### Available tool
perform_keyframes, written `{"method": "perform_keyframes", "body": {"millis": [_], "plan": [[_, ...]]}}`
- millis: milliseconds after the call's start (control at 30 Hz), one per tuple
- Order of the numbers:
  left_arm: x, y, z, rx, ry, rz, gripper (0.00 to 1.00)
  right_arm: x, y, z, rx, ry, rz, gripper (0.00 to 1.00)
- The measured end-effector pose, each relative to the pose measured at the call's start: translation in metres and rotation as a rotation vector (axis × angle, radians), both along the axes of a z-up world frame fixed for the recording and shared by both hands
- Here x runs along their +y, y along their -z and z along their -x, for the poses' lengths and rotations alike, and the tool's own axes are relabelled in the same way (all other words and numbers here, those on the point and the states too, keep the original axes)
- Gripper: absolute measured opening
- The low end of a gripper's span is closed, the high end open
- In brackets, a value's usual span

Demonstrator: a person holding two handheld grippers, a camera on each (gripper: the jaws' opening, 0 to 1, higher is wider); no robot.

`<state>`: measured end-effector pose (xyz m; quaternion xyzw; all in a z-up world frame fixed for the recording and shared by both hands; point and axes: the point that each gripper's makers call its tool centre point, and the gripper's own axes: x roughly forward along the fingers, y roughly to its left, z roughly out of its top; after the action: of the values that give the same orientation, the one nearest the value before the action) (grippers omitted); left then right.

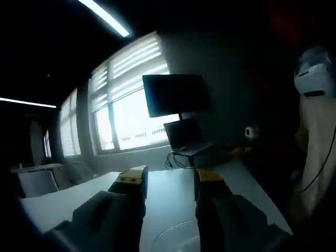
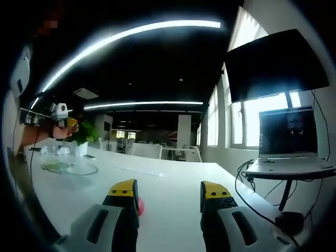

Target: Pick up the tomato from the tabletop place it into the food storage container close the lid and lock the latches

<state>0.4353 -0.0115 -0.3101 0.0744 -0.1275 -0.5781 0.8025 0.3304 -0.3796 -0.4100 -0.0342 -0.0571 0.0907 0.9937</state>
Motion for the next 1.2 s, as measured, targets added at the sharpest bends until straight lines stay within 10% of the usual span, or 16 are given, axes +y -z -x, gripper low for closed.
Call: {"method": "perform_keyframes", "body": {"millis": [1200], "plan": [[-0.147, 0.064, -0.011, 0.06, 0.321, -0.291, 0.43, 0.03, 0.02, -0.012, 0.1, -0.123, 0.063, 0.45]]}}
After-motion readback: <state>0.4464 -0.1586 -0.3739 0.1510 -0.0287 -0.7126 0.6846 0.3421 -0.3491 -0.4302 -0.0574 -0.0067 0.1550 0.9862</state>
